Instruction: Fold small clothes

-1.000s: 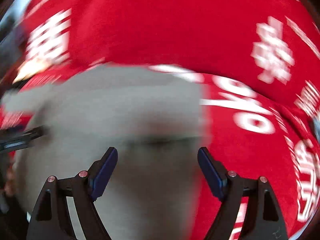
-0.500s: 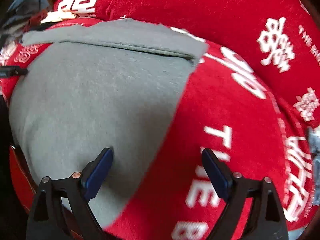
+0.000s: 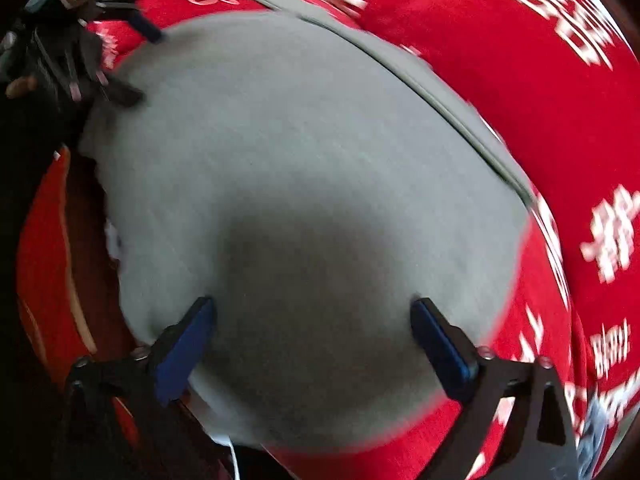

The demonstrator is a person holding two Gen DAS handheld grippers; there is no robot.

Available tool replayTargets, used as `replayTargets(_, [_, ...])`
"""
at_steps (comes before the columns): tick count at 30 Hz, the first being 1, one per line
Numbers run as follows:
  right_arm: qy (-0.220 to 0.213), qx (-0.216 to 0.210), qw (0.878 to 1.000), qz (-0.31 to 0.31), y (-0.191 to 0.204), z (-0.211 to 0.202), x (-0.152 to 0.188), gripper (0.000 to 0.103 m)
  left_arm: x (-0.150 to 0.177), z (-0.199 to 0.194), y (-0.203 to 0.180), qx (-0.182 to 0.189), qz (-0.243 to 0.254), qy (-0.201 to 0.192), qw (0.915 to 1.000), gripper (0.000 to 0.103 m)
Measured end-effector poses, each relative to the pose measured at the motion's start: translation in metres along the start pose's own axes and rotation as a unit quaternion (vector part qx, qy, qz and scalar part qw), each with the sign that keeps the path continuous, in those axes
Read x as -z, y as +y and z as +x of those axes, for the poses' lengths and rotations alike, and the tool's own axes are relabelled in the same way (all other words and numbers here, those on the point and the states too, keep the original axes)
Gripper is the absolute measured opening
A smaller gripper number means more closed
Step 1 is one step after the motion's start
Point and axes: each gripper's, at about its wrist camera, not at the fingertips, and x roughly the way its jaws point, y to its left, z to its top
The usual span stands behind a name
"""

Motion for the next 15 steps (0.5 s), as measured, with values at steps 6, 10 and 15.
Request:
replayTargets(6, [0.033,0.031,0.999,0.008,-0.011,-0.005,0.033,0.102,0.007,-0.001,-0.001,-0.013,0.009,0.014,0.9998,0.103])
replayTargets(10, [0.01,0.042,0.999,0.027,-0.012,-0.025,0.029,0.102,0.019,-0.021,-0.002,-0.038,0.01,0.027,0.9989,0.103])
replayTargets(15, [0.026,0.059,0.997,0.035,0.004,-0.005,0.014,0.102,0.026,0.0,-0.006,-0.101,0.018,0.06,0.9929,0.103])
